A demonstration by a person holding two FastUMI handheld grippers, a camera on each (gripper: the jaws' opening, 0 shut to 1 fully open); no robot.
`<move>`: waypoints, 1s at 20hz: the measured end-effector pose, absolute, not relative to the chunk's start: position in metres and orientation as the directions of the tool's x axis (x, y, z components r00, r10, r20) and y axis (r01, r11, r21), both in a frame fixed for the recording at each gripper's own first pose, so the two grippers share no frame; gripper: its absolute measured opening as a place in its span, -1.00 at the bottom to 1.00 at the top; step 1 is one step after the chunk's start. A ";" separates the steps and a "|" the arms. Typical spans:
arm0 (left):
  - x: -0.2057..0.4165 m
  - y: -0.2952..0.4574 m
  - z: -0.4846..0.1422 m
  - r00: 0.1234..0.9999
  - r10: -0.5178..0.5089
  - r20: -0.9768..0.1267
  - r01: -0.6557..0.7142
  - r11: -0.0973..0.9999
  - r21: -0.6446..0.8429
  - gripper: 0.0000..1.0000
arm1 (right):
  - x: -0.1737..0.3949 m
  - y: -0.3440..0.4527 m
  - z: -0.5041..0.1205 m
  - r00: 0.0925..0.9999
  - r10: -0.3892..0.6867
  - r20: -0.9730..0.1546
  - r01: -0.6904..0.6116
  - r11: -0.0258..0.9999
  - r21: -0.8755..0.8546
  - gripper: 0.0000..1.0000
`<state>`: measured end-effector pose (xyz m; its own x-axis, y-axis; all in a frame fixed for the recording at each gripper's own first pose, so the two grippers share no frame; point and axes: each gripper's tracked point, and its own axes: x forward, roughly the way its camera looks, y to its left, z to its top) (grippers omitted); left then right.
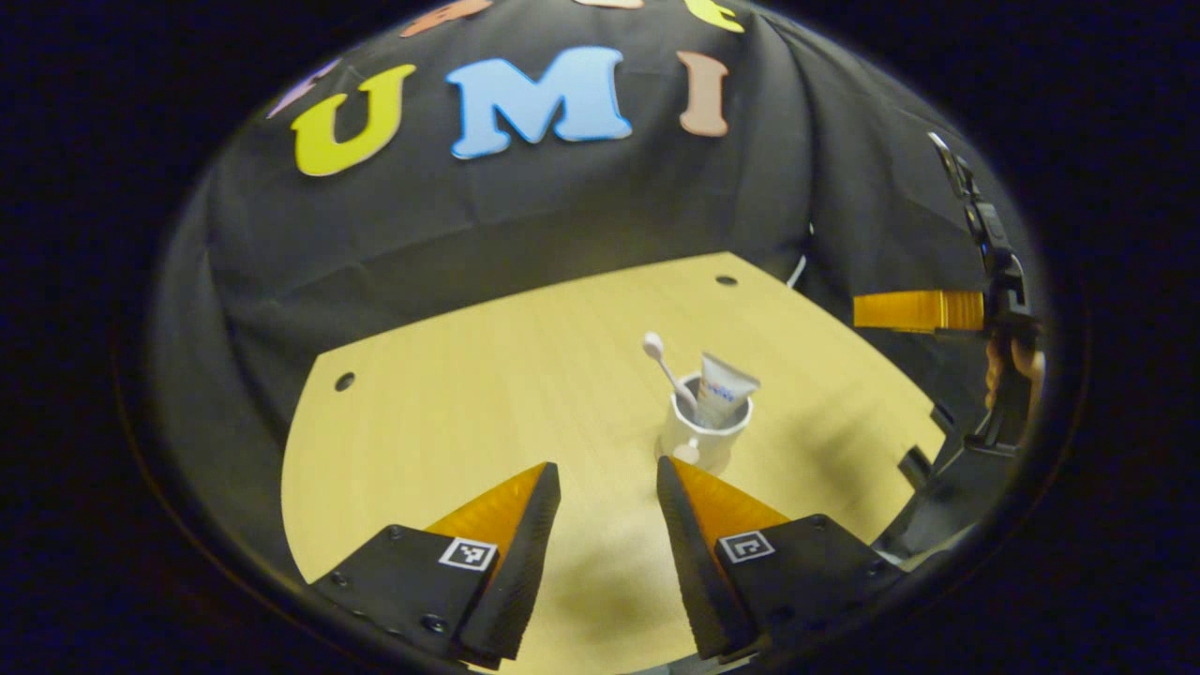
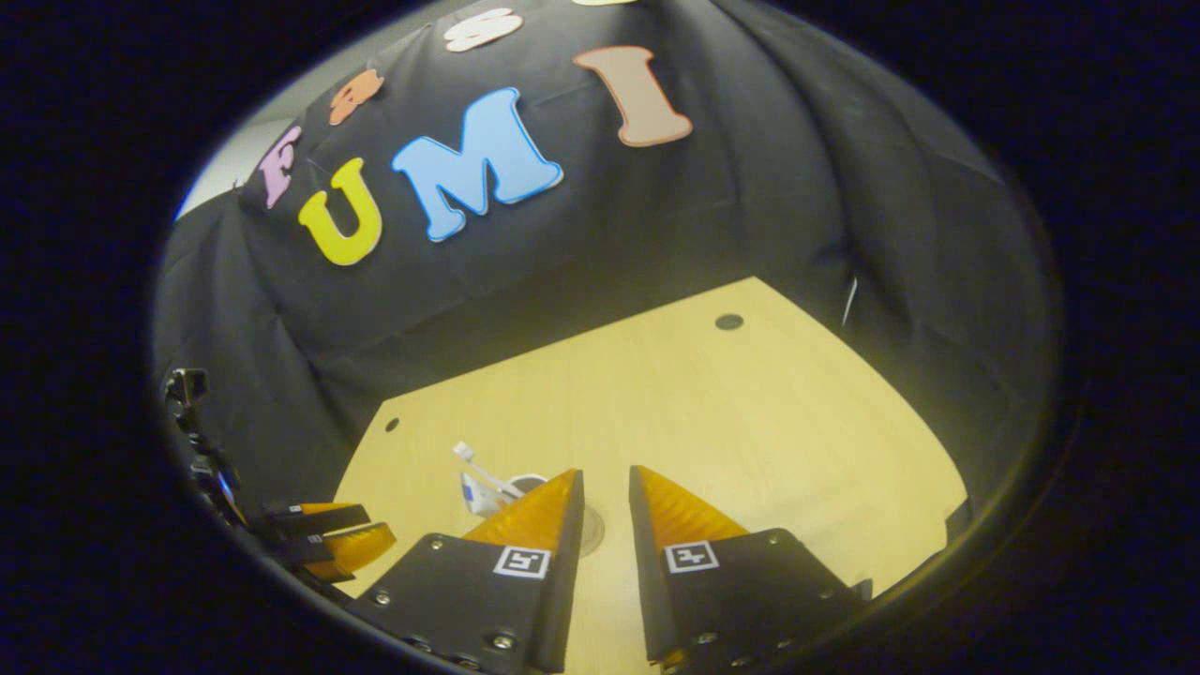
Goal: Put the toothbrush and toothpaste on the desktop into the cup, then pick up the cup and place it on the coaster on the desktop.
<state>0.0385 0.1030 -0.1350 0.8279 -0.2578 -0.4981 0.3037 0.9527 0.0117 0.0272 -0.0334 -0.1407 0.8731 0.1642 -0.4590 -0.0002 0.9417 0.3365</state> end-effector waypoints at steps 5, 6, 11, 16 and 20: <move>0.046 0.145 -0.035 0.952 -0.155 -0.265 0.162 0.987 0.005 0.53 | 0.049 -0.030 -0.046 0.947 0.166 -0.275 -0.105 0.969 0.221 -0.40; 0.044 0.148 -0.011 0.967 -0.134 -0.218 0.139 0.990 0.007 0.55 | 0.052 -0.025 -0.030 0.955 0.174 -0.242 -0.125 0.971 0.205 -0.39; 0.043 0.151 0.075 0.998 -0.062 0.023 0.062 0.998 0.008 0.53 | 0.050 -0.011 0.030 0.975 0.190 -0.113 -0.169 0.970 0.174 -0.41; 0.046 0.129 0.100 0.992 -0.098 0.084 0.096 0.995 0.029 0.39 | 0.057 -0.003 0.039 0.981 0.179 -0.071 -0.163 0.970 0.181 -0.41; 0.053 0.114 0.099 0.988 -0.132 0.079 0.134 0.991 -0.013 0.52 | 0.055 -0.001 0.039 0.983 0.171 -0.067 -0.159 0.976 0.147 -0.41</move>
